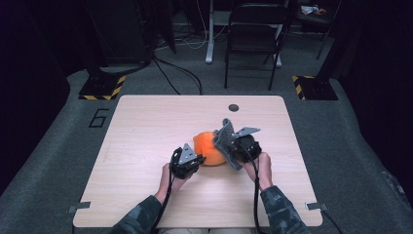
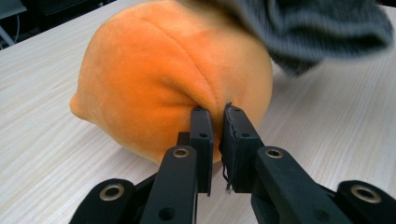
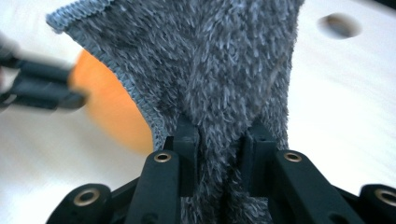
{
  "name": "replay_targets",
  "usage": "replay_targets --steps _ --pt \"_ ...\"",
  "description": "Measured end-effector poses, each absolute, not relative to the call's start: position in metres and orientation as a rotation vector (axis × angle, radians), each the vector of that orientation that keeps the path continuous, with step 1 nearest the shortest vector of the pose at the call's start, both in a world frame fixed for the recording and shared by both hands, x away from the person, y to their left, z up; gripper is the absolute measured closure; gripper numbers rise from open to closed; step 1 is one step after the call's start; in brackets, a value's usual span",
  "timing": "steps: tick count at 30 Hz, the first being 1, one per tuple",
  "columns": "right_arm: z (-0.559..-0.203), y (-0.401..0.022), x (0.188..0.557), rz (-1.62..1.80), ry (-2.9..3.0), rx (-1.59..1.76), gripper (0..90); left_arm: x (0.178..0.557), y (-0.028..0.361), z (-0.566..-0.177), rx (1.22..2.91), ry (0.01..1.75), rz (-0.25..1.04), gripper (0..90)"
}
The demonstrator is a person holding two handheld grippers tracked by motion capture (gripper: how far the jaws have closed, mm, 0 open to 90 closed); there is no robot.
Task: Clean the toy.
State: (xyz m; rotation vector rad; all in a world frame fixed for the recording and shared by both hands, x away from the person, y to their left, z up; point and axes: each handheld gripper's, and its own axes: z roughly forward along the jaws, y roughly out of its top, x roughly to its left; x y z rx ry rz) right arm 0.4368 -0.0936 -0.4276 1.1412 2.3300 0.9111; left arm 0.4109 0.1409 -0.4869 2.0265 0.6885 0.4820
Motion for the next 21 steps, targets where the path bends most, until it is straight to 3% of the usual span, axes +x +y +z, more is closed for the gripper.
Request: replay_targets --steps 4,10,15,18,21 --pt "-0.444 -0.076 0.437 0.786 2.347 1.069 71.5 0.413 0.147 -0.483 2.034 0.689 0.472 76.8" --pt "-0.446 -0.083 0.442 0.824 2.331 1.123 71.2 0.414 0.151 -0.48 2.055 0.72 0.527 59.1" --pt "-0.448 -0.087 0.446 0.849 2.326 1.141 70.9 0.415 0.146 -0.486 2.076 0.746 0.546 51.5" --pt "-0.448 -0.088 0.446 0.854 2.333 1.135 70.7 0.415 0.14 -0.492 2.078 0.755 0.568 54.8" --pt "-0.448 -0.087 0.445 0.852 2.332 1.148 70.7 0.414 0.142 -0.494 2.047 0.759 0.586 71.2"
